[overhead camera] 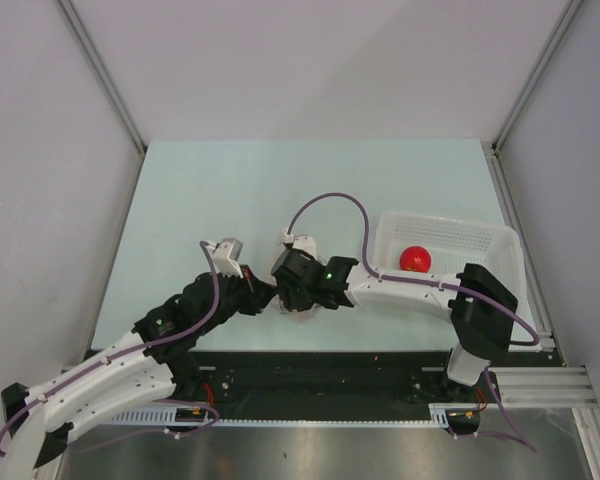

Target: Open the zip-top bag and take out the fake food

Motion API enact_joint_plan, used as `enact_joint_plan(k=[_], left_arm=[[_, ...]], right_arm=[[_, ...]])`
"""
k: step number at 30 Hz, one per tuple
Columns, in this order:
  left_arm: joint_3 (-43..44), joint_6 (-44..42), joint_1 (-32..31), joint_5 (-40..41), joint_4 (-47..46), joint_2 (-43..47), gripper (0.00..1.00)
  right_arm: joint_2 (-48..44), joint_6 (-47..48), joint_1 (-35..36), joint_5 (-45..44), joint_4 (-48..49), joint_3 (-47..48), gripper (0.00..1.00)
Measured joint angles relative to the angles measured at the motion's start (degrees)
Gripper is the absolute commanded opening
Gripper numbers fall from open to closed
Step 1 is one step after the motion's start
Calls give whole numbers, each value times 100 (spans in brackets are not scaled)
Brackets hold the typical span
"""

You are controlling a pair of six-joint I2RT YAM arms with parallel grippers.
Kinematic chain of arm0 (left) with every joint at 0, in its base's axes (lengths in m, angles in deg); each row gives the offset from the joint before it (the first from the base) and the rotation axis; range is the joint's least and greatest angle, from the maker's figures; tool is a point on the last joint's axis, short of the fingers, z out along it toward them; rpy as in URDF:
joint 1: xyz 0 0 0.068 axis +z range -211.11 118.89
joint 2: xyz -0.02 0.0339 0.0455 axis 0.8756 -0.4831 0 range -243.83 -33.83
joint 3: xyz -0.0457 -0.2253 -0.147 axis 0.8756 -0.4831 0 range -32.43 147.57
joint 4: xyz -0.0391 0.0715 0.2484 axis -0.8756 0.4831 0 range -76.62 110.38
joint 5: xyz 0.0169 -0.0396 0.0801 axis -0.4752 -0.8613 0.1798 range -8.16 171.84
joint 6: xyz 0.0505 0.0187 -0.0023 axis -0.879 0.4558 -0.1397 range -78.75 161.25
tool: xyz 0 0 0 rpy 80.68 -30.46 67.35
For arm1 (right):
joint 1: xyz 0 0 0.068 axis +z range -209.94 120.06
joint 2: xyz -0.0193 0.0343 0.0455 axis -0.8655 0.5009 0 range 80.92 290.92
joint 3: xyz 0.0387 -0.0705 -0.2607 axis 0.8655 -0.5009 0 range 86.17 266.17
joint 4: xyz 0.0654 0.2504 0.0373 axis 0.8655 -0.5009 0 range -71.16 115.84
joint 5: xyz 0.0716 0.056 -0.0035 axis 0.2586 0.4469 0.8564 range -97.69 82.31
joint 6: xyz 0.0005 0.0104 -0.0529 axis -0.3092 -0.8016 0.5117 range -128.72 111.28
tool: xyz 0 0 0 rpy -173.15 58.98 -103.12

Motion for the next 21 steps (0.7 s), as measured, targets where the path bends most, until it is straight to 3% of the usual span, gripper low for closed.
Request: enact_joint_plan(k=[5, 6, 7, 8, 10, 12, 15, 18, 19, 21], left_arm=[[-28, 0, 0, 59, 151, 0, 0], [-28, 0, 2, 52, 144, 2, 5], [-28, -2, 0, 46, 144, 4, 13], [-24, -9, 0, 35, 140, 4, 34], [13, -57, 0, 76, 181, 15, 56], [85, -24, 11, 214, 345, 85, 66], [273, 39, 0, 476, 529, 315, 65], [518, 138, -2, 804, 673, 446, 49], [597, 214, -2, 942, 706, 457, 37], [647, 400, 0, 1185, 732, 413, 26]], right_arm=[[129, 153, 37, -170, 72, 0, 67], [118, 173, 57, -236, 79, 0, 67], [107, 201, 72, -310, 90, 0, 67], [81, 221, 90, -365, 101, 0, 67], [-20, 260, 81, -433, 109, 0, 67], [-201, 304, 22, -409, 125, 0, 68], [-444, 326, -192, -315, 160, 24, 70], [-468, 356, -391, -229, 151, 105, 69], [-461, 367, -442, -212, 149, 122, 67], [-435, 415, -501, -164, 122, 179, 56]])
